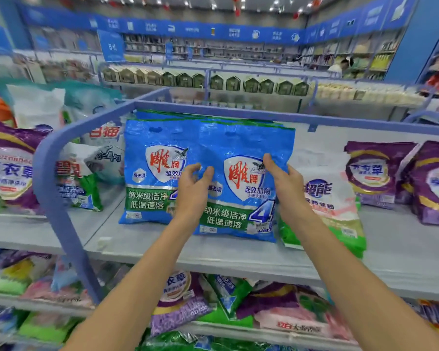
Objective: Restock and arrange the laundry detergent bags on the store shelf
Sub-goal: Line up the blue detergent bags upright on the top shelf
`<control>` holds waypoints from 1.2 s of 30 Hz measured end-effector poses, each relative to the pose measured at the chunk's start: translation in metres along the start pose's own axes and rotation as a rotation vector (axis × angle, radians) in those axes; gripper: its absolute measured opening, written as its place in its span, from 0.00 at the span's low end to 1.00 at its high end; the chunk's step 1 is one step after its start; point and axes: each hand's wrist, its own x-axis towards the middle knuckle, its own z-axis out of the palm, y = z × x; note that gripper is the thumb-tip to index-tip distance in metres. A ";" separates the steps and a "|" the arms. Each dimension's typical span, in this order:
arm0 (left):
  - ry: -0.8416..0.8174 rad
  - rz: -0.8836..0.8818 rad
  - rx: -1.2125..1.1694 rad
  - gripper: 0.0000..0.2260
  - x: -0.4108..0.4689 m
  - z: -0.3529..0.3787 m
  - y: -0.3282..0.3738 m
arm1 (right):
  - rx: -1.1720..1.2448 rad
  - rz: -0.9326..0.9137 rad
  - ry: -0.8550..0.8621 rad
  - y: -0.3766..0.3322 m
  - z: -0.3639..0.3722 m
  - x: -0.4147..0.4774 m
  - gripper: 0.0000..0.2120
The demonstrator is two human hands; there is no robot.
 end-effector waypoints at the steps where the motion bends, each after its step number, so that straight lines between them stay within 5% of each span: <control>1: 0.015 0.003 0.002 0.17 -0.001 0.002 0.000 | 0.019 0.013 -0.005 0.001 -0.001 0.007 0.23; 4: 0.039 0.023 -0.005 0.11 0.008 0.004 0.005 | 0.072 0.018 -0.019 -0.004 0.000 0.028 0.30; 8: 0.104 0.011 -0.068 0.18 0.025 0.011 0.022 | 0.059 0.015 -0.029 -0.013 0.006 0.046 0.20; 10: 0.127 -0.032 -0.105 0.10 0.027 0.011 0.028 | 0.031 0.017 -0.014 -0.014 0.005 0.049 0.17; 13: 0.038 -0.046 -0.097 0.13 0.027 0.005 0.017 | -0.038 0.050 -0.057 -0.012 -0.005 0.032 0.24; 16: -0.018 -0.006 0.016 0.14 0.006 -0.009 0.006 | -0.200 0.041 -0.171 0.006 -0.028 -0.010 0.18; 19: -0.120 -0.023 0.165 0.30 -0.023 -0.026 -0.016 | -0.443 0.006 -0.222 0.033 -0.046 -0.038 0.31; 22: -0.178 0.019 0.412 0.27 -0.045 -0.033 -0.043 | -0.647 -0.070 -0.236 0.047 -0.047 -0.055 0.41; 28: -0.134 0.099 0.410 0.30 -0.039 -0.025 -0.053 | -0.717 -0.192 -0.118 0.050 -0.041 -0.061 0.34; 36: -0.130 0.119 0.533 0.27 -0.045 -0.024 -0.053 | -0.756 -0.247 -0.165 0.048 -0.038 -0.067 0.33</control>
